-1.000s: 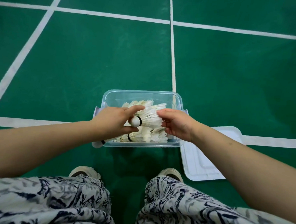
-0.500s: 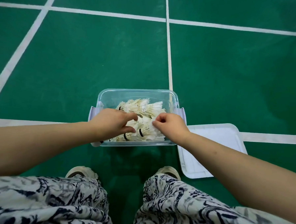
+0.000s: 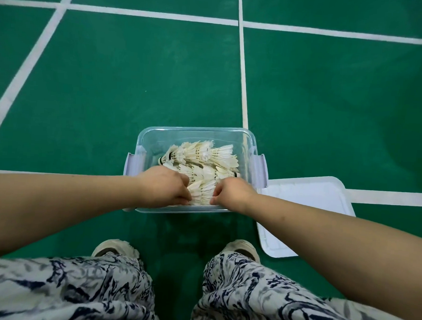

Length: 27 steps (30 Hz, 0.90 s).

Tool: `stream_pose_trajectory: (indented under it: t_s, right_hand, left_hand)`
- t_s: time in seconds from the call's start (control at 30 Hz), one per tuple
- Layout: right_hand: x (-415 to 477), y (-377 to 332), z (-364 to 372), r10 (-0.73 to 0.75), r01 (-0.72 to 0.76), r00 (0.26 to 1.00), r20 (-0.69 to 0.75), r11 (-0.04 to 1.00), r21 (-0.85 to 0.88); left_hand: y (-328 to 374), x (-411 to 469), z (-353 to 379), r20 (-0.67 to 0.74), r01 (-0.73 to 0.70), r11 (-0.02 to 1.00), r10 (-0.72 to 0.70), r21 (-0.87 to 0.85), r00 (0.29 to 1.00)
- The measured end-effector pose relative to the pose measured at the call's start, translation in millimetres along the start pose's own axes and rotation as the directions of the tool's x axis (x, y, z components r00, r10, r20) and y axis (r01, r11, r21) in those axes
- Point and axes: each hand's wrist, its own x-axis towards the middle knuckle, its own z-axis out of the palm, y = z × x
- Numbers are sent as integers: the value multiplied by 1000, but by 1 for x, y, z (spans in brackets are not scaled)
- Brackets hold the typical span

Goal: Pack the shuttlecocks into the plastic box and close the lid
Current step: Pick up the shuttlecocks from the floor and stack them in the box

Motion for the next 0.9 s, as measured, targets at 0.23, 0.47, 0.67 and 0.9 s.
stream_pose_trajectory:
  t_s: [0.23, 0.47, 0.67, 0.9]
  right_hand:
    - [-2, 0, -15, 16, -18, 999, 47, 999, 42]
    - [-14, -8, -42, -53, 91, 992, -112, 926, 365]
    - [-24, -18, -32, -196, 240, 970, -141, 844, 480]
    - [-21, -21, -23, -241, 292, 955, -172, 862, 414]
  left_hand:
    - [-4, -6, 3, -51, 4, 1000, -3, 15, 999]
    - [3, -2, -25, -371, 2, 997, -31, -77, 928]
    - [16, 3, -44, -486, -32, 973, -85, -228, 870]
    - [25, 3, -46, -442, -21, 901, -192, -434, 876]
